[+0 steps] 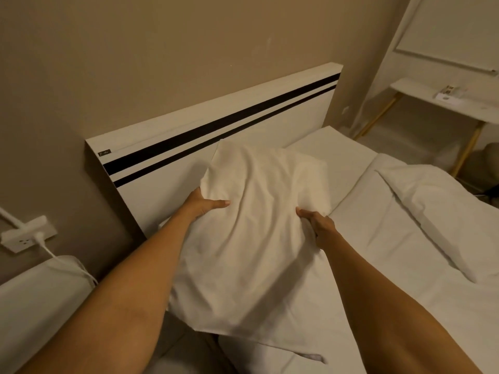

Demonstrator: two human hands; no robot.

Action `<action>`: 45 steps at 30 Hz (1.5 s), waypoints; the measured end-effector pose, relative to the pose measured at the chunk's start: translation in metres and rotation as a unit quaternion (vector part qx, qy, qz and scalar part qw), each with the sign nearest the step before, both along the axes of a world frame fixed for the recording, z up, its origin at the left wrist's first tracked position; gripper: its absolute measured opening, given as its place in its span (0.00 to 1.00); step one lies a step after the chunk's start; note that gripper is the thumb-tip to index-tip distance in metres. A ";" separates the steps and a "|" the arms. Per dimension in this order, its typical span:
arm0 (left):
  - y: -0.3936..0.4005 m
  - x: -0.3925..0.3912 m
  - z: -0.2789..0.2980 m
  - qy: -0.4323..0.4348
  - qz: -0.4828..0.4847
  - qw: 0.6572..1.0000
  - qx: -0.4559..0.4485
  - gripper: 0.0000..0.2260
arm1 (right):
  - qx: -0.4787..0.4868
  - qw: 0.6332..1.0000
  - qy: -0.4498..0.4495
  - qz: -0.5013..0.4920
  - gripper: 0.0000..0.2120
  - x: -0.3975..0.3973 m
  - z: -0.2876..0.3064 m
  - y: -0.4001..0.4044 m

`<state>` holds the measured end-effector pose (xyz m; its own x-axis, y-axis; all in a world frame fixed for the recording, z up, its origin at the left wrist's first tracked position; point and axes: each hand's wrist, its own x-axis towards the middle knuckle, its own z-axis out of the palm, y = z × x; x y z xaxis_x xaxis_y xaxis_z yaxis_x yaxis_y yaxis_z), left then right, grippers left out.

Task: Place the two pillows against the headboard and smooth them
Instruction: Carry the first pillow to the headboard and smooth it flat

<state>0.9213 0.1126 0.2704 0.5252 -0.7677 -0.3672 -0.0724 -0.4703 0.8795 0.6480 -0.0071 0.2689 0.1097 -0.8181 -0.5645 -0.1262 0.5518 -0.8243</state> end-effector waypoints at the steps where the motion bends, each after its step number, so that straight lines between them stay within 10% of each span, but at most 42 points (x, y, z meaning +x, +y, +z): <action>1: -0.006 0.008 -0.002 0.003 -0.002 1.000 0.006 0.36 | 0.006 1.000 0.000 0.001 0.38 0.007 -0.001 -0.004; 14: -0.105 0.138 -0.067 0.029 -0.101 0.993 0.062 0.55 | 0.051 0.992 0.046 -0.106 0.40 0.107 -0.056 -0.056; 31: -0.263 0.266 -0.173 0.003 -0.203 0.970 0.134 0.37 | 0.167 0.962 0.041 -0.210 0.43 0.231 -0.200 -0.134; 45: -0.296 0.284 -0.314 -0.253 -0.344 0.876 0.222 0.34 | 0.107 0.981 0.122 -0.102 0.39 0.264 -0.332 -0.147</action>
